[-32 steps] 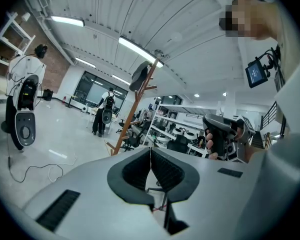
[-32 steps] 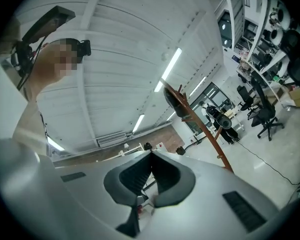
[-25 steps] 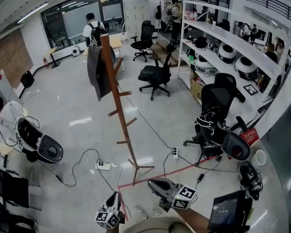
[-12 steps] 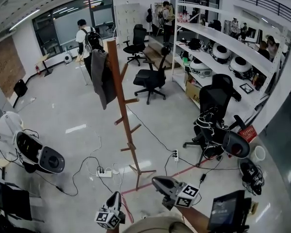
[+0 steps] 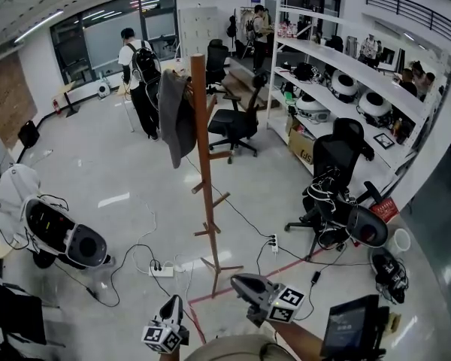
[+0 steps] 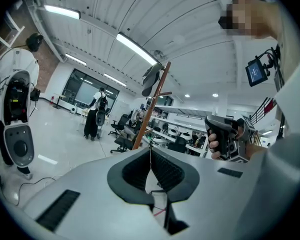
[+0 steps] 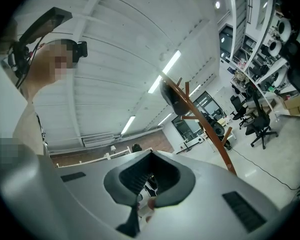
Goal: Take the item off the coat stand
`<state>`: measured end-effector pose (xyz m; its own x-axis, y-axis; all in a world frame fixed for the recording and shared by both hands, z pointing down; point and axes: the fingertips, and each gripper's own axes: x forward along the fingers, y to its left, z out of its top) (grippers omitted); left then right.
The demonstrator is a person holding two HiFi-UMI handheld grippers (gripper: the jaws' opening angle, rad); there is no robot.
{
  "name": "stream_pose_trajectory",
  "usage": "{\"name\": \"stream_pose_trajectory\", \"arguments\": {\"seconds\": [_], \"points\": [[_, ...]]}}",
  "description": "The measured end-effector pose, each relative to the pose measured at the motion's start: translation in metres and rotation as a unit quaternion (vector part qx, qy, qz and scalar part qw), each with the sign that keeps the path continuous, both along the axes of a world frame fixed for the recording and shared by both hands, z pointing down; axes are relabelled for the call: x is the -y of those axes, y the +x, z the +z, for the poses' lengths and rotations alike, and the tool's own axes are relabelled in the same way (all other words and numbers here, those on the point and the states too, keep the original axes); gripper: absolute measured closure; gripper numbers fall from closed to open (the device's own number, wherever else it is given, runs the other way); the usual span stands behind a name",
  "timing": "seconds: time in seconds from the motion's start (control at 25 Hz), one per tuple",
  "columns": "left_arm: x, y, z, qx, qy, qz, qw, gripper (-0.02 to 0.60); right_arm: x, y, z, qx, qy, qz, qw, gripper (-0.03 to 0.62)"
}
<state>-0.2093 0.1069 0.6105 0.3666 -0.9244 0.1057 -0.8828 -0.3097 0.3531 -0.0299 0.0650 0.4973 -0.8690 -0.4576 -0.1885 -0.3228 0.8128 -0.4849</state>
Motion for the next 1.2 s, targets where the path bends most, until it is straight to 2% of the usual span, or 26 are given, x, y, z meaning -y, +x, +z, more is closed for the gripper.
{"name": "stream_pose_trajectory", "arguments": {"seconds": [0.4, 0.68, 0.92, 1.2], "points": [[0.008, -0.007, -0.002, -0.005, 0.002, 0.006, 1.0, 0.563, 0.006, -0.008, -0.004, 0.001, 0.002, 0.002, 1.0, 0.579], [0.022, 0.002, 0.0, -0.003, 0.001, 0.011, 0.9999, 0.563, 0.024, 0.006, 0.007, -0.01, -0.016, 0.029, 0.999, 0.579], [0.047, 0.013, 0.0, 0.0, -0.003, 0.008, 1.0, 0.563, 0.047, 0.022, 0.005, 0.003, -0.014, 0.026, 1.0, 0.579], [0.064, 0.014, -0.04, 0.0, -0.004, 0.001, 1.0, 0.563, 0.07, 0.005, -0.03, -0.009, 0.0, 0.001, 1.0, 0.579]]}}
